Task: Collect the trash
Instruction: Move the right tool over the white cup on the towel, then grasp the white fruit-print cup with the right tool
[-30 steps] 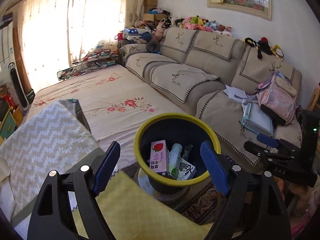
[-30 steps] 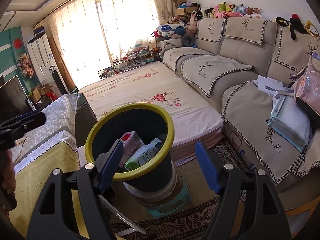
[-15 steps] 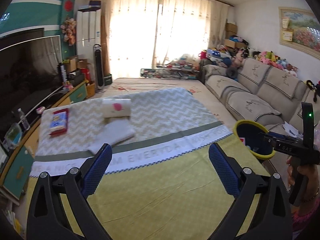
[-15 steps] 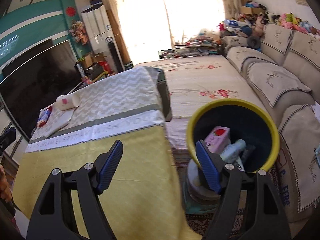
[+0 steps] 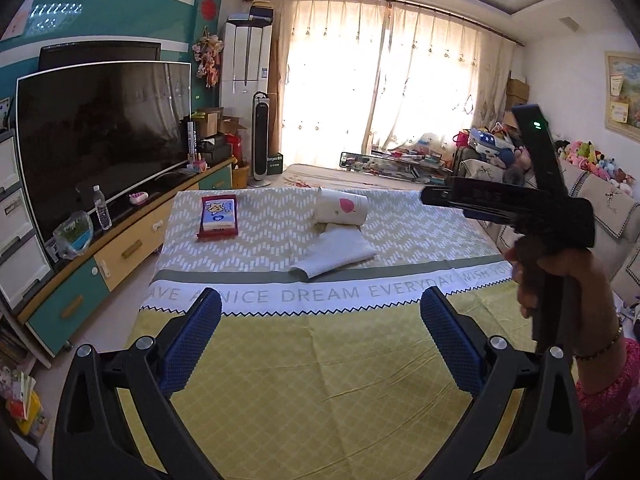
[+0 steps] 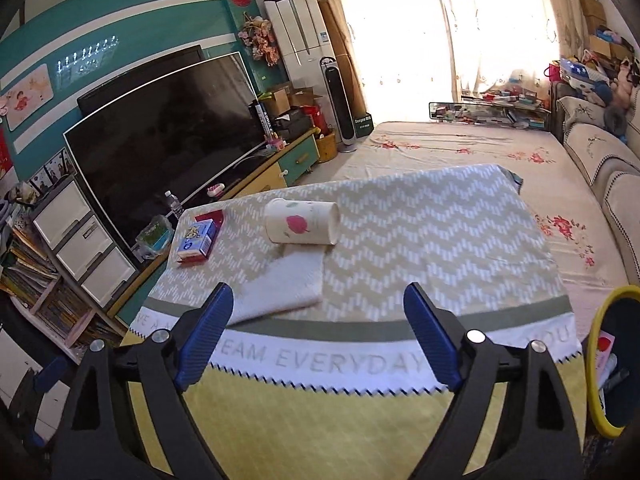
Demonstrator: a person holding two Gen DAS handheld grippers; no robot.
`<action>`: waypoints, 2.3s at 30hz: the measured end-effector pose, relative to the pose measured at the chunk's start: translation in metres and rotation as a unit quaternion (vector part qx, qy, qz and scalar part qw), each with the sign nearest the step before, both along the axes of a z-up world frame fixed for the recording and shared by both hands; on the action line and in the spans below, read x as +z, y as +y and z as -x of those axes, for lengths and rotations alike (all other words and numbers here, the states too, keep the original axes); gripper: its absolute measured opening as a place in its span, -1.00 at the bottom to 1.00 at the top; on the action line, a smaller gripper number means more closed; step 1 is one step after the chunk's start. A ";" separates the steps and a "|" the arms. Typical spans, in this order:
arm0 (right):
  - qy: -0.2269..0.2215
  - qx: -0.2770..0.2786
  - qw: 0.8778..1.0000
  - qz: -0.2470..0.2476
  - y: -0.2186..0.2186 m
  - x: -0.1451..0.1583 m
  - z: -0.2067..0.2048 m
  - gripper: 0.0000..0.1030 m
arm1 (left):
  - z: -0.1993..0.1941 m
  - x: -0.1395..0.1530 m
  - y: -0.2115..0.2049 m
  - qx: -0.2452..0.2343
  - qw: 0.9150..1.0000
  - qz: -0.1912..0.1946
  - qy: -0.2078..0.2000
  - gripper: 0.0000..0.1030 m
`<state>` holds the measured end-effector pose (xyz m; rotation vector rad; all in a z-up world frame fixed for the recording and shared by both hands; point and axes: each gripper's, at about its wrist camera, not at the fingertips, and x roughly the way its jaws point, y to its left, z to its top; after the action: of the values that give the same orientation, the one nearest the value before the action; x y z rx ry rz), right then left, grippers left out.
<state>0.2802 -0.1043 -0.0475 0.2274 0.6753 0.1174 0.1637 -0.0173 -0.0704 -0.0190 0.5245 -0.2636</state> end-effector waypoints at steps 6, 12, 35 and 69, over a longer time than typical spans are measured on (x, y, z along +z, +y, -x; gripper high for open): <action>0.027 -0.015 1.000 0.006 0.044 -0.019 -0.068 0.69 | 0.000 -0.004 0.021 0.001 1.000 0.008 0.003 0.91; 0.058 -0.047 0.997 0.026 0.061 -0.041 -0.125 0.69 | 0.000 -0.011 0.040 0.009 1.000 0.006 0.009 0.90; 0.107 -0.042 0.993 0.025 0.073 -0.071 -0.170 -0.22 | -0.013 -0.031 0.051 0.010 0.999 0.025 0.040 0.90; 0.124 0.040 0.991 0.038 0.051 -0.079 -0.203 0.57 | -0.029 -0.052 0.037 -0.004 0.996 0.034 0.079 0.90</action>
<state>0.4828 -0.0537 -0.1263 0.1424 0.9349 0.1414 0.1923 0.0193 -0.1222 -0.1038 0.6730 -0.2887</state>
